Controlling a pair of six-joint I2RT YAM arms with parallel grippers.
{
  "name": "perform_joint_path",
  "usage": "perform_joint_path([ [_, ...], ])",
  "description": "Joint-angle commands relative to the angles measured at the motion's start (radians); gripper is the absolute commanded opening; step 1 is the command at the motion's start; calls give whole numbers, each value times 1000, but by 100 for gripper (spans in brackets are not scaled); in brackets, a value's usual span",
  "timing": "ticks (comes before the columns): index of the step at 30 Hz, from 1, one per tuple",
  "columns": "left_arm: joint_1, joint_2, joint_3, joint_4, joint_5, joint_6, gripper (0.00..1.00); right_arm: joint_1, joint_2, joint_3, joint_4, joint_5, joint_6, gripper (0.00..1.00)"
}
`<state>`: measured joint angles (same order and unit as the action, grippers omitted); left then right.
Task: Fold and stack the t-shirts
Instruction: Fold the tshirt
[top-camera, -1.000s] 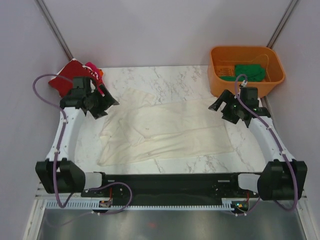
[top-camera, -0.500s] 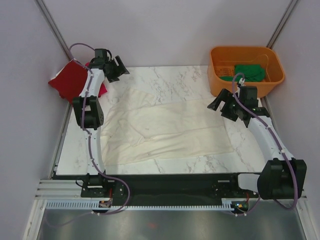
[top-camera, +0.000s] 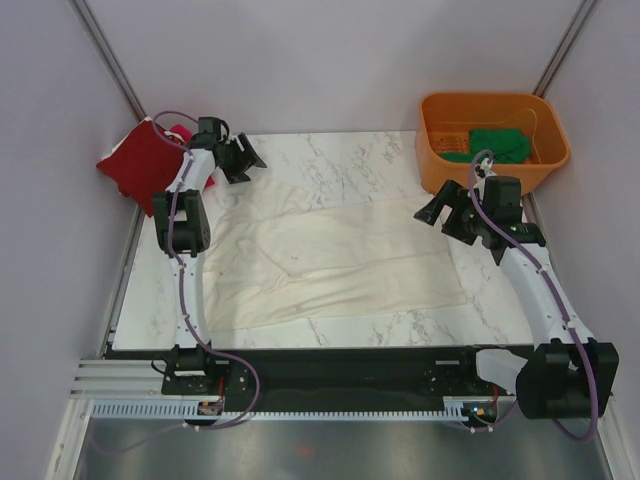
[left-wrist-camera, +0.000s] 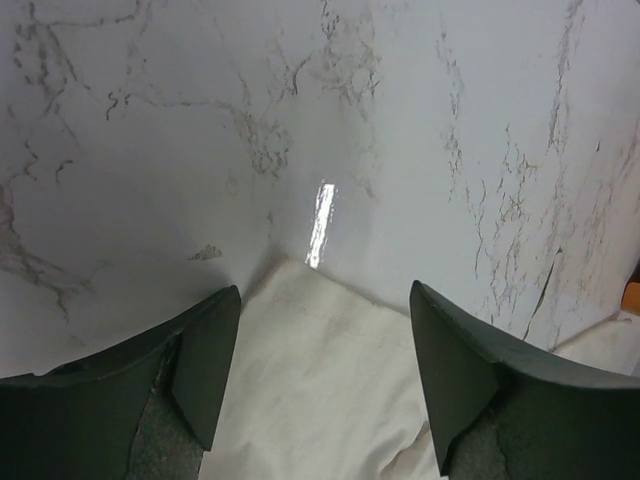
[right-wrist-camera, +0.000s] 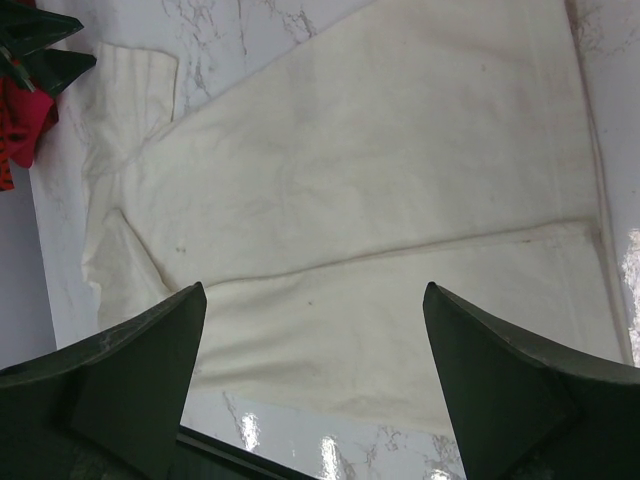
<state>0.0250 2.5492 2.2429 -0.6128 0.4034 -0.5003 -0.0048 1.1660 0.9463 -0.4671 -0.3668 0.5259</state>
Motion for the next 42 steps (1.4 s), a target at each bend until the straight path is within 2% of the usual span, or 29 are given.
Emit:
perform_joint_path([
  [1,-13,3,-66,-38,43,23,76,-3,-2,-17,7,-8,-23,98],
  [2,-49,-3,-78,-36,44,26,73,-3,-2,-20,4,-1,-24,98],
  [10,-56,-29,-164,-34,17,28,51,-3,-9,-21,-15,14,-38,98],
  [11,-56,-30,-164,-33,17,31,42,-3,-9,-21,-21,15,-40,98],
  [13,-56,-27,-161,-31,12,34,35,-3,-11,-23,-24,17,-43,98],
  [14,-56,-26,-158,-30,15,37,21,-3,-12,-26,-24,19,-43,98],
  [17,-54,-32,-143,-33,5,42,2,-3,-17,-30,-24,25,-44,98],
  [21,-54,-85,-143,-30,20,37,2,-3,17,-21,-8,72,-53,98],
  [24,-54,-190,-183,-33,11,36,2,-3,98,12,27,147,-67,98],
  [26,-54,-249,-241,-31,-24,40,2,27,193,72,25,201,-82,98],
  [30,-56,-432,-376,-31,-44,34,2,83,328,161,53,403,-102,98],
  [34,-56,-553,-474,-33,-23,26,2,88,519,267,126,437,-98,94],
  [37,-54,-671,-577,-31,-87,26,2,97,659,363,151,483,-98,93],
  [39,-53,-728,-646,-33,-165,38,2,98,711,399,162,514,-109,92],
  [42,-36,-813,-709,-33,-198,60,2,98,781,448,180,542,-122,90],
])
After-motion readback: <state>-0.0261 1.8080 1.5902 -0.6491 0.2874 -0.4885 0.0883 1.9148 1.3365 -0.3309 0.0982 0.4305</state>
